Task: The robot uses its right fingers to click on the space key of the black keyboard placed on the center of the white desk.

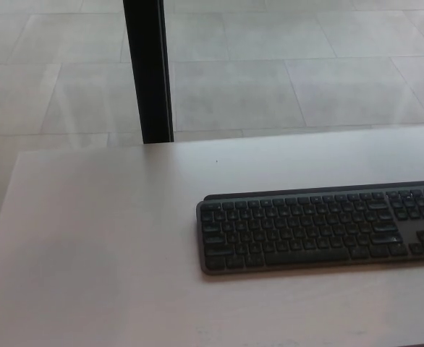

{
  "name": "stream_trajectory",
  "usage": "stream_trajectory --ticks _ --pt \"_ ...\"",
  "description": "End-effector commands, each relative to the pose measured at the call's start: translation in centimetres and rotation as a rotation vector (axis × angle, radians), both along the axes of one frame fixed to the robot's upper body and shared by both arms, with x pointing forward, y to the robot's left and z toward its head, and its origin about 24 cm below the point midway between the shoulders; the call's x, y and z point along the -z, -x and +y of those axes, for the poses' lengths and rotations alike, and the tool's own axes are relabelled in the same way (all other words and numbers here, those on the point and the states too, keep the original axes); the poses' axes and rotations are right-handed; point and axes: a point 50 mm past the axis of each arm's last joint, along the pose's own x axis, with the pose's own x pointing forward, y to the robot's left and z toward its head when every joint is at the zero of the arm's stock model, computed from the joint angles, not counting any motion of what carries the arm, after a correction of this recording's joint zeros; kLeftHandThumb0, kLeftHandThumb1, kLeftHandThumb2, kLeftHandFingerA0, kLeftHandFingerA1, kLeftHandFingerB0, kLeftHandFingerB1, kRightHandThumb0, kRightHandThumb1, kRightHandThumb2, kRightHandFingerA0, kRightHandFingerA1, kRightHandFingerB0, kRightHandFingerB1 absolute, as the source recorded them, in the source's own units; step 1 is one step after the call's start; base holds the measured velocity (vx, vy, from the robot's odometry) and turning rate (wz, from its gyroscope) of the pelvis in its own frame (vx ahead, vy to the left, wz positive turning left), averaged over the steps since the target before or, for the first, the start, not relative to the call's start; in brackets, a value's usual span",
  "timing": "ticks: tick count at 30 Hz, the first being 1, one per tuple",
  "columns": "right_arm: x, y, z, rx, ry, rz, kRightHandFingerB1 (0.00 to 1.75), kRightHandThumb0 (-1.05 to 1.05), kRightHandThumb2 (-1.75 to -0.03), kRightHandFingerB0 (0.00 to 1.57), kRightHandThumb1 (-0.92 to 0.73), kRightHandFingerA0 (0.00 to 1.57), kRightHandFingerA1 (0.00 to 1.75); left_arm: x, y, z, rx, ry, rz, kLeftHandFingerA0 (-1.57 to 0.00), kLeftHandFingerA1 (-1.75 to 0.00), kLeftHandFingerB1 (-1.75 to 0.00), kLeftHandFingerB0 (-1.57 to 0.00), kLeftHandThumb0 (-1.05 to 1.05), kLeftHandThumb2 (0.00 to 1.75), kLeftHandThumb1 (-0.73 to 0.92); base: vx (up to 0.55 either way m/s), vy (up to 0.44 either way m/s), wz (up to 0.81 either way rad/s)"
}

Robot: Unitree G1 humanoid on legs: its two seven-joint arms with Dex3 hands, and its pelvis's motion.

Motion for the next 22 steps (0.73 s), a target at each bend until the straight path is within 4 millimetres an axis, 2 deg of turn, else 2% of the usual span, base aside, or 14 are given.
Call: stream_trajectory --ticks 1,2,3,4,5,6,8,10,15,16,17,20,21,22 --pt "2.3 17.5 -16.5 0.566 -0.652 -0.427 0.67 -0.41 -0.75 0.67 -0.53 0.98 1.4 -0.6 1.0 0.9 0.0 -0.045 0.016 -0.71 -0.67 -0.53 -0.58 -0.57 0.64 0.81 0.0 0.0 0.0" --pt "3.4 18.7 -17.0 0.622 -0.673 -0.445 0.67 -0.41 -0.75 0.67 -0.53 0.98 1.4 -0.7 1.0 0.9 0.005 -0.05 0.022 -0.71 -0.67 -0.53 -0.58 -0.57 0.64 0.81 0.0 0.0 0.0" --pt "4.8 19.8 -17.2 0.669 -0.681 -0.454 0.76 -0.43 -0.97 0.62 -0.4 1.33 1.35 -0.6 0.9 0.8 0.003 -0.046 0.024 -0.7 -0.67 -0.52 -0.56 -0.57 0.64 0.81 0.0 0.0 0.0" --pt "5.8 20.5 -17.4 0.701 -0.701 -0.467 0.74 -0.41 -0.8 0.59 -0.51 1.19 1.68 -0.6 0.9 0.8 0.002 -0.04 0.011 -0.7 -0.67 -0.52 -0.55 -0.56 0.64 0.81 0.0 0.0 0.0" --pt "6.3 20.9 -17.5 0.713 -0.716 -0.474 0.74 -0.41 -0.8 0.59 -0.51 1.19 1.68 -0.6 0.9 0.8 0.001 -0.038 0.006 -0.7 -0.67 -0.52 -0.55 -0.56 0.64 0.81 0.0 0.0 0.0" --pt "7.4 21.3 -17.3 0.742 -0.734 -0.493 0.8 -0.45 -0.98 0.63 -0.39 1.4 1.4 -0.6 1.1 0.9 -0.027 -0.037 -0.002 -0.73 -0.68 -0.53 -0.58 -0.58 0.63 0.79 0.0 0.0 0.0" --pt "9.2 21.9 -17.5 0.809 -0.829 -0.502 0.87 -0.5 -0.75 0.71 -0.57 1.14 1.61 -0.6 1.1 0.9 -0.016 -0.052 0.016 -0.75 -0.7 -0.53 -0.57 -0.58 0.64 0.8 0.0 0.0 0.0" --pt "10.7 22.3 -17.4 0.86 -0.878 -0.492 1.04 -0.48 -0.97 0.96 -0.41 1.4 1.42 -0.6 1.2 0.9 -0.018 -0.045 0.013 -0.74 -0.68 -0.52 -0.57 -0.57 0.63 0.79 0.0 0.0 0.0" --pt "15.0 22.6 -16.4 0.897 -1.026 -0.542 0.92 -0.48 -0.77 0.63 -0.57 1.07 1.59 -0.4 1.5 0.9 -0.026 -0.035 0.021 -0.75 -0.66 -0.51 -0.56 -0.56 0.64 0.79 0.0 0.0 0.0" --pt "15.9 22.7 -16.1 0.913 -1.041 -0.528 0.95 -0.45 -0.77 0.66 -0.56 1.15 1.63 -0.3 1.6 0.8 -0.03 -0.033 0.02 -0.75 -0.68 -0.52 -0.57 -0.56 0.63 0.79 0.0 0.0 0.0" --pt "17.4 22.6 -15.5 0.897 -1.085 -0.535 1.13 -0.44 -0.98 1.02 -0.42 1.35 1.4 -0.2 1.6 0.7 -0.025 -0.037 0.028 -0.75 -0.69 -0.53 -0.57 -0.56 0.64 0.79 0.0 0.0 0.0" --pt "19.6 22.4 -14.9 0.907 -1.21 -0.529 1.1 -0.44 -0.98 0.92 -0.45 1.31 1.4 -0.1 1.6 0.6 -0.014 -0.04 0.038 -0.74 -0.68 -0.52 -0.57 -0.57 0.64 0.8 0.0 0.0 0.0" --pt "20.6 22.3 -14.4 0.913 -1.223 -0.491 1.35 -0.35 -0.81 0.81 -0.58 1.11 1.75 -0.1 1.6 0.6 -0.015 -0.038 0.041 -0.74 -0.68 -0.52 -0.57 -0.57 0.64 0.8 0.0 0.0 0.0" --pt "21.2 22.1 -14.0 0.925 -1.23 -0.441 1.22 -0.39 -0.84 0.8 -0.59 1.14 1.75 -0.1 1.6 0.6 -0.016 -0.038 0.041 -0.73 -0.67 -0.51 -0.56 -0.57 0.64 0.8 0.0 0.0 0.0"
